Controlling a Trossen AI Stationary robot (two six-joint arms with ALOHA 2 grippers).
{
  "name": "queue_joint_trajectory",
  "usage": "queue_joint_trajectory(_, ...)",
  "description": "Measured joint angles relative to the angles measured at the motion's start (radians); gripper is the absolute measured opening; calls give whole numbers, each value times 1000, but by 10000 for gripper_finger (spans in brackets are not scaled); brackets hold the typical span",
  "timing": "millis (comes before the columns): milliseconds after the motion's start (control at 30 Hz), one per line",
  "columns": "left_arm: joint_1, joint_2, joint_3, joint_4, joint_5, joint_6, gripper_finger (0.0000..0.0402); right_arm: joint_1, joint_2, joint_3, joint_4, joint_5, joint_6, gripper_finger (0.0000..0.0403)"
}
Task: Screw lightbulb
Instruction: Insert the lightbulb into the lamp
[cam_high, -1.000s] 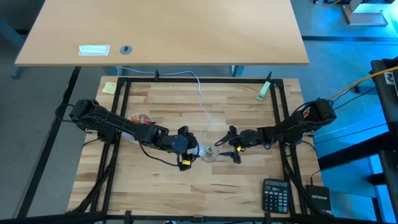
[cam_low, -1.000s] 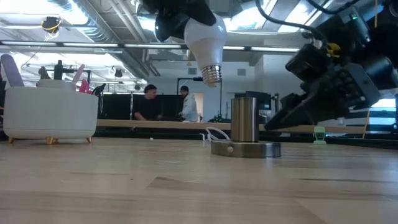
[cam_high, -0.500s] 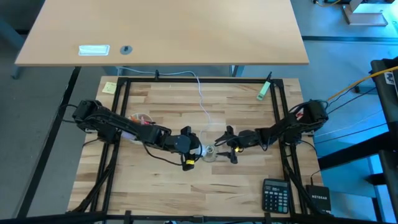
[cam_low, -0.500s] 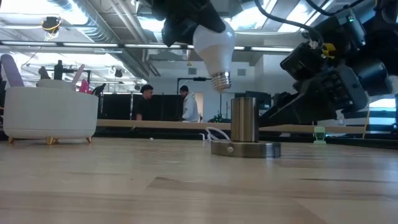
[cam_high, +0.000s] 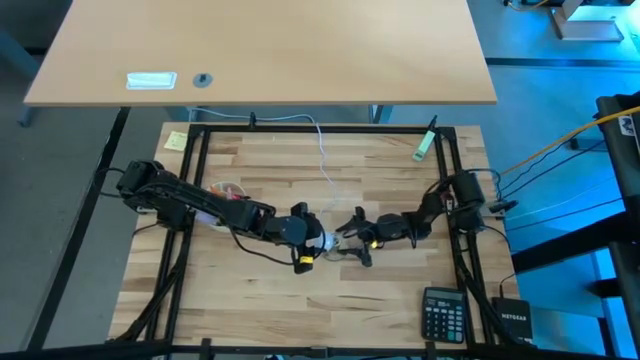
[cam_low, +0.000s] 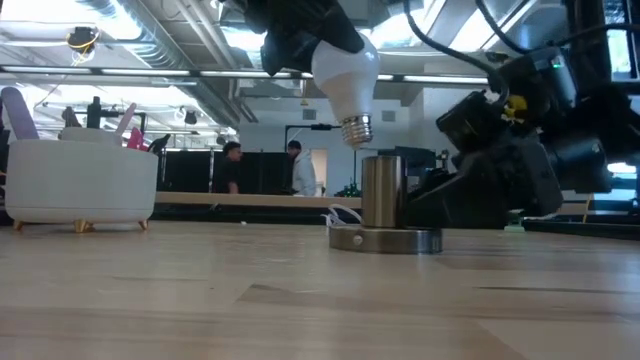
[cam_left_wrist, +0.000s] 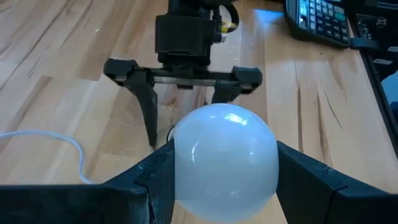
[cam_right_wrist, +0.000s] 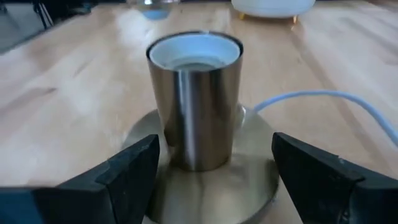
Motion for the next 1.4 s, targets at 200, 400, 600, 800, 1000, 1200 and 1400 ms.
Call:
queue_joint_trajectory(200, 0, 0, 0, 8, 0, 0, 210, 0, 75, 18, 74, -4, -5, 314)
queue_joint_trajectory(400, 2, 0, 0, 9, 0, -25, 210, 0, 77, 56, 76, -42, -37, 314)
queue_joint_trajectory(600, 5, 0, 0, 8, 0, -27, 210, 0, 80, 132, -46, -44, -53, 314)
queue_joint_trajectory(800, 5, 0, 0, 8, 0, -28, 210, -1, 77, 200, -161, -93, -43, 312)
queue_joint_trajectory(1000, 5, 0, 0, 9, 0, -34, 210, -1, 81, 165, -95, -79, -69, 270)
queue_joint_trajectory(1200, 6, 0, 0, 14, 0, -32, 210, 0, 97, 155, -56, -63, -84, 208)
queue_joint_trajectory(1400, 15, 0, 0, 7, 0, -34, 210, 0, 123, 167, -16, -41, -78, 181)
